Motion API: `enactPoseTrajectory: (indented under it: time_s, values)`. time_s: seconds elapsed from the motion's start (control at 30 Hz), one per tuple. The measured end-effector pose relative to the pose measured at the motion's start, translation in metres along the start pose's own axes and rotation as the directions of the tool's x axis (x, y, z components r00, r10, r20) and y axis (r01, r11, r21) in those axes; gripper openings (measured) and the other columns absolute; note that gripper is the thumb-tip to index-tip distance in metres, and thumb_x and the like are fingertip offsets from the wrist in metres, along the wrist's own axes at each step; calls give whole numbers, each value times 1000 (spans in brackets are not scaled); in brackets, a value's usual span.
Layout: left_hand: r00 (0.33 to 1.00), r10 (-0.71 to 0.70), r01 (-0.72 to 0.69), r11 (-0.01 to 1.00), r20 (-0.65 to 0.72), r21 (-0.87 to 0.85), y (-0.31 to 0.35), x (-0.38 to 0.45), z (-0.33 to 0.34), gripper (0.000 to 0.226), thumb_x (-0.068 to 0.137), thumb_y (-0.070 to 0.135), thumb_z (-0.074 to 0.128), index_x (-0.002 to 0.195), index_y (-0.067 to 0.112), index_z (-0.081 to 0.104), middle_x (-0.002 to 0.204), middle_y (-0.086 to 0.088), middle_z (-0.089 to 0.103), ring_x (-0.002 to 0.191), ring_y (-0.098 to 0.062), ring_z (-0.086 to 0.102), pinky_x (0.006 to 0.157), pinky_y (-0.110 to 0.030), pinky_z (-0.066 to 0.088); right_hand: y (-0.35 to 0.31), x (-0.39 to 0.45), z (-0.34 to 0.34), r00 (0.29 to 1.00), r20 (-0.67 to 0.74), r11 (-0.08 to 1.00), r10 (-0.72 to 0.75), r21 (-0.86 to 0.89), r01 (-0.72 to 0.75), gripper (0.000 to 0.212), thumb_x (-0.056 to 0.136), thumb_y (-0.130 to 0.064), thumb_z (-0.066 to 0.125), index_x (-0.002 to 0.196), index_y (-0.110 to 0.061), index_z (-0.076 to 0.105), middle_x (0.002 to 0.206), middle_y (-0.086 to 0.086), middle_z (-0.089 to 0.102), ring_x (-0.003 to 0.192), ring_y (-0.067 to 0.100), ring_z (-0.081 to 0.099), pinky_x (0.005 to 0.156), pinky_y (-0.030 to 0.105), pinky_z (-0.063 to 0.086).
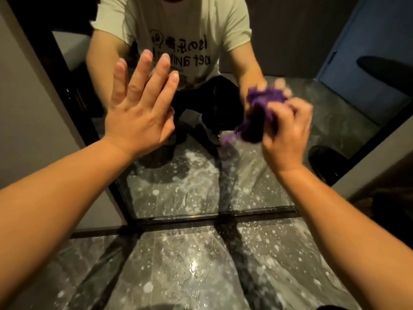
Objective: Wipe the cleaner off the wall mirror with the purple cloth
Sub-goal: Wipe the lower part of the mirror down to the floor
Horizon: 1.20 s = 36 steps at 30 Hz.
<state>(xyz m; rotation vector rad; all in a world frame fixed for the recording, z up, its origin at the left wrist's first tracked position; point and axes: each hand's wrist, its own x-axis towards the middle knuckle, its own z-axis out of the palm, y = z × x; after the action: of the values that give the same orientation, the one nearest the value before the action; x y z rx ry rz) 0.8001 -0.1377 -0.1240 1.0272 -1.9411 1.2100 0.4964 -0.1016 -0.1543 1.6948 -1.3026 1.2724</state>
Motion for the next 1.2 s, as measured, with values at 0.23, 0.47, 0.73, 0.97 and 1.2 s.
enactPoseTrajectory:
  time_s: [0.23,0.47,0.73,0.97,1.2]
  values:
    - [1000,-14,15,999,16,-51,5,0,-5,64,98,29,44,154,5,24,160,-19,17,144,-47,19,117,-57,-2,-54,-91,40,837,462,953,-294,77,292,19,94,-37,59,89,-21,69,90,7,64,77,28,61,61,37,42]
    - [1000,-9,9,1000,-10,-24,0,-1,4,67,97,28,46,155,5,21,161,-19,15,148,-35,5,118,-54,-8,71,-84,-6,857,127,862,499,-172,-476,36,82,-27,42,106,-8,61,105,27,58,99,41,54,82,48,42]
    - [1000,-18,17,998,-19,-56,5,-2,5,68,97,29,49,155,5,22,161,-19,16,150,-31,-6,119,-53,-9,-91,-91,67,900,157,907,407,44,-418,31,80,-17,64,107,-24,51,117,17,58,101,37,54,85,51,46]
    - [998,-58,61,981,19,-185,2,-7,1,71,97,29,51,156,8,17,164,-7,-1,150,-29,-9,110,-74,13,27,-114,33,825,113,829,554,11,-559,23,82,-8,58,104,-8,66,110,16,55,98,36,53,89,49,46]
    - [985,-74,96,985,154,-141,-13,-25,41,68,102,39,32,157,10,5,161,-22,9,144,-54,11,105,-75,23,28,-121,53,303,-133,318,944,111,-942,57,81,-17,43,125,18,50,131,39,46,120,56,46,102,46,29]
